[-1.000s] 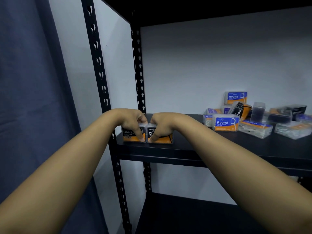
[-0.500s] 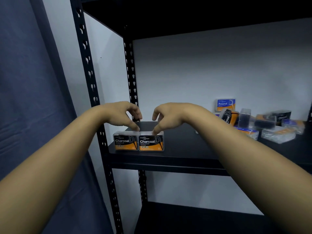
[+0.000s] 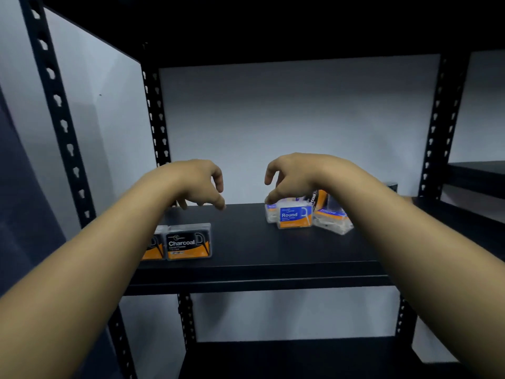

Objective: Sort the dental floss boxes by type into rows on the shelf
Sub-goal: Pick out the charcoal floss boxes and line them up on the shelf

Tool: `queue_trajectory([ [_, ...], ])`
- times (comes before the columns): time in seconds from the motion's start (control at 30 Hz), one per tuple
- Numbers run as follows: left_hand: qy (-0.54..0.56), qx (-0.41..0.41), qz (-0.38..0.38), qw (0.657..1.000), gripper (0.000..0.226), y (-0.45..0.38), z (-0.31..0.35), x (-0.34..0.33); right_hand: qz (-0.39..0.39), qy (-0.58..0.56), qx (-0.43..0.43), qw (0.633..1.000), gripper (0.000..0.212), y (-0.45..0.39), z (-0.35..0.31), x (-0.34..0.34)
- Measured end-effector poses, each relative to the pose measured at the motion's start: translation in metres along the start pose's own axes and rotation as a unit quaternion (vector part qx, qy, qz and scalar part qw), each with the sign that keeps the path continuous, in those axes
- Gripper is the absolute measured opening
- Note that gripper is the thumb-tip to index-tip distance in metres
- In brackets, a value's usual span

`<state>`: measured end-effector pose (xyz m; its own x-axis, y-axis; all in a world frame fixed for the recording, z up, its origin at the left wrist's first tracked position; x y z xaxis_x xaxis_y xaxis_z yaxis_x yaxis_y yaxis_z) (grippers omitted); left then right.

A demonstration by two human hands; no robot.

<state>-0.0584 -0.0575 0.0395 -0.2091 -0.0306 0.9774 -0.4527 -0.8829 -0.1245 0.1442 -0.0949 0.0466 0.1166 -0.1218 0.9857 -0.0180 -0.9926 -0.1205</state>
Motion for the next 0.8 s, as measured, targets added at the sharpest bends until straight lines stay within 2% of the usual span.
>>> queue_trajectory([
  [0.13, 0.02, -0.009, 0.034, 0.999, 0.033, -0.024, 0.03, -0.007, 0.007, -0.004, -0.026, 1.0, 0.047, -0.011, 0.037, 0.003],
  [0.37, 0.031, -0.025, 0.035, 0.999, 0.029, -0.068, 0.08, -0.021, 0.022, 0.001, -0.046, 0.999, 0.044, -0.028, 0.098, 0.01],
  [0.8, 0.039, -0.028, 0.036, 0.998, 0.041, -0.165, 0.153, -0.057, 0.011, 0.009, -0.067, 0.998, 0.043, -0.058, 0.219, 0.003],
])
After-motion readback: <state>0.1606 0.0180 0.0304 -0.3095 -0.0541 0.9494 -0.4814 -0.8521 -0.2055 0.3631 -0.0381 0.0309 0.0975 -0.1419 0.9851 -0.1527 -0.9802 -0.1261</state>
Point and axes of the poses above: each hand's wrist, its own y-axis away from the middle knuckle, its own x-axis out of the back of the hand, z = x × y, the point moved 4 cm from there along -y, towards the middle knuckle, and after that the axes turned 12 degrees about -x, right-handed, at the moved point
